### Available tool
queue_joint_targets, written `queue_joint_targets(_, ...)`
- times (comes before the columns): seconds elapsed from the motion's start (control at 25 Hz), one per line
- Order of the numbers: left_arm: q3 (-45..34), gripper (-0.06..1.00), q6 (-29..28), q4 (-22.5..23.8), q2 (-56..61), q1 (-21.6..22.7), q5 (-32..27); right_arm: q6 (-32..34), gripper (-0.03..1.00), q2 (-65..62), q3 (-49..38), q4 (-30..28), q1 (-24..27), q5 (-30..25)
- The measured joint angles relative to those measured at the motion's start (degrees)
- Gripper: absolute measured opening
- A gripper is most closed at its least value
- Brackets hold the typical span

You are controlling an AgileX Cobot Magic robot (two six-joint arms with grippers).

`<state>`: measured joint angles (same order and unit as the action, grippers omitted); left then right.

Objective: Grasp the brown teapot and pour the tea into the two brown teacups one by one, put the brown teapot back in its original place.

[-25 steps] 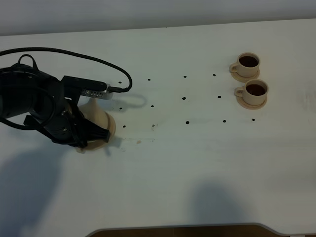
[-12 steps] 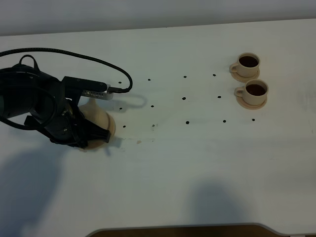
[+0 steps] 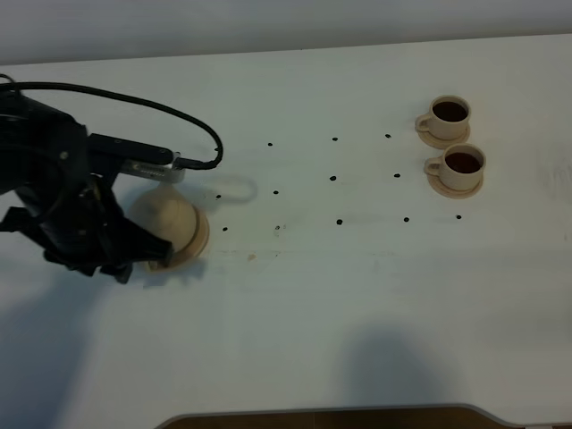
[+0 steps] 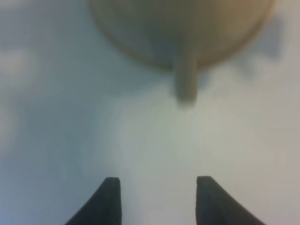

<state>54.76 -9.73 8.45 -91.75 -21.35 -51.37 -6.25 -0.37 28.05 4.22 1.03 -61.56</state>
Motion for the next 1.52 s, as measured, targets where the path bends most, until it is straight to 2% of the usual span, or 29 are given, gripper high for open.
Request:
queue_joint_targets(0.2, -4.1, 0.40, 2.1, -0.4, 7.4, 0.0, -7.6, 0.0, 0.41, 0.0, 0.0, 0.0, 0.0, 0.0)
queue_joint_targets(0.48, -18.5, 0.40, 0.3, -0.6, 22.5, 0.0, -8.3, 0.0, 0.41, 0.0, 0.0, 0.0, 0.0, 0.0)
queue_joint_targets(0.68, -24.5, 0.40, -0.6, -0.8, 36.1, 0.0, -8.4, 0.0, 0.41, 0.0, 0.0, 0.0, 0.0, 0.0)
queue_joint_targets(1.12, -25.2, 0.40, -0.6, -1.8, 60.8, 0.0, -8.7, 0.0, 0.41, 0.0, 0.0, 0.0, 0.0, 0.0)
queue_joint_targets(1.52, -25.2, 0.40, -0.6, -1.5, 72.6, 0.5, -8.8, 0.0, 0.41, 0.0, 0.0, 0.0, 0.0, 0.0)
